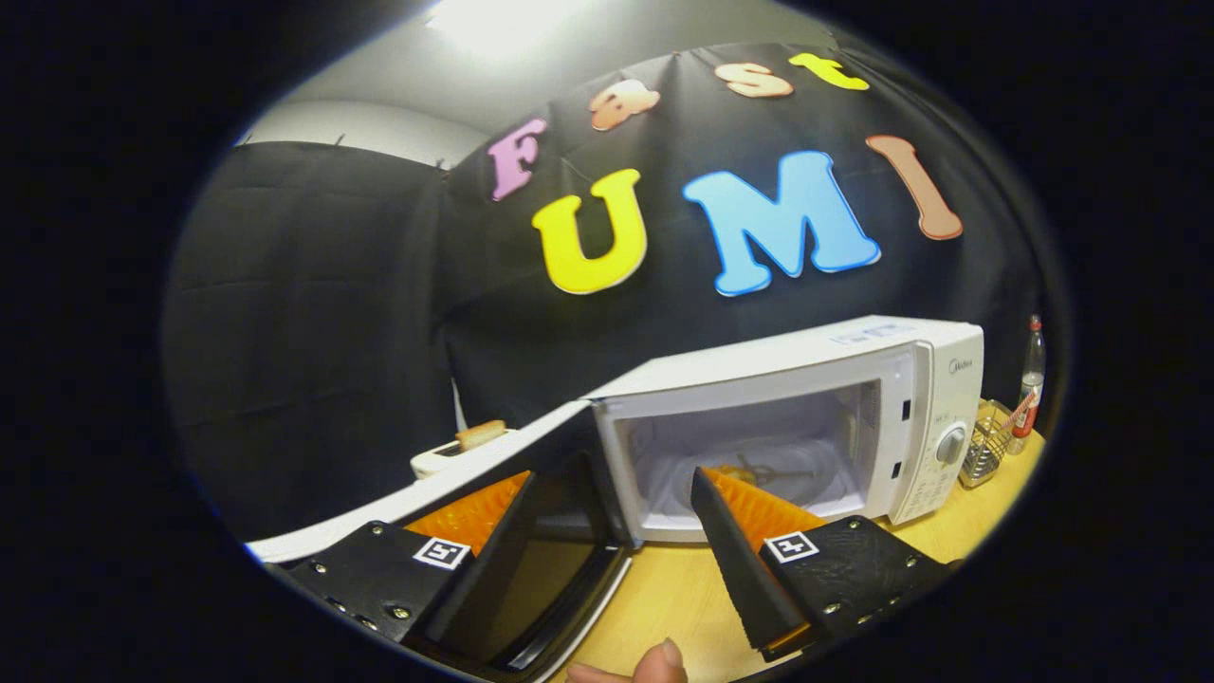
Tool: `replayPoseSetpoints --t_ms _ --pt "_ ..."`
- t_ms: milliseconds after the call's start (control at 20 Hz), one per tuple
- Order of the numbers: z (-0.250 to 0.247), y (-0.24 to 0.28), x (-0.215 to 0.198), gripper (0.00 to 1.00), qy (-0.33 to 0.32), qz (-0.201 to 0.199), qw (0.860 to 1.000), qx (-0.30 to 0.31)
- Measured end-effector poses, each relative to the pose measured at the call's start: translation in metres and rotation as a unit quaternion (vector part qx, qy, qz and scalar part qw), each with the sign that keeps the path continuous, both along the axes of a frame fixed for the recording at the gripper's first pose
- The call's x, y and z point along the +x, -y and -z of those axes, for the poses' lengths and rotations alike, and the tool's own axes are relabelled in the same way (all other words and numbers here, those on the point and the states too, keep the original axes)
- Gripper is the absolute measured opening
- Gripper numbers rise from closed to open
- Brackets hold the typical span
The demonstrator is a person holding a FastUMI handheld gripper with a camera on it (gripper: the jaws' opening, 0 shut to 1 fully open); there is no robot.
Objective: Open the microwave, put the food inside, and close the microwave door.
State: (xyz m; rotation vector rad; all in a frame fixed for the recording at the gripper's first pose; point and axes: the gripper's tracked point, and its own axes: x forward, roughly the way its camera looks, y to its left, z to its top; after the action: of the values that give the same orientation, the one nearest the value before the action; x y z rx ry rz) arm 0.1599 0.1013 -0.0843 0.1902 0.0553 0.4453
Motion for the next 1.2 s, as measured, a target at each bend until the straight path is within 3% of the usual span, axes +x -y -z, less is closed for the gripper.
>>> replayPoseSetpoints --t_ms 400,600,850,1000,1200 --pt "-0.063 -0.079 -0.128 0.97 0.075 -0.119 0.990 0.010" --pt "-0.057 -0.123 -0.176 0.97 0.089 -0.175 0.980 0.000" --pt "-0.022 -0.158 -0.192 0.96 0.085 -0.200 0.975 -0.040" --pt "0.008 -0.165 -0.189 0.80 0.063 -0.195 0.977 -0.059" --pt "0.061 -0.159 -0.172 0.30 0.023 -0.156 0.982 -0.104"
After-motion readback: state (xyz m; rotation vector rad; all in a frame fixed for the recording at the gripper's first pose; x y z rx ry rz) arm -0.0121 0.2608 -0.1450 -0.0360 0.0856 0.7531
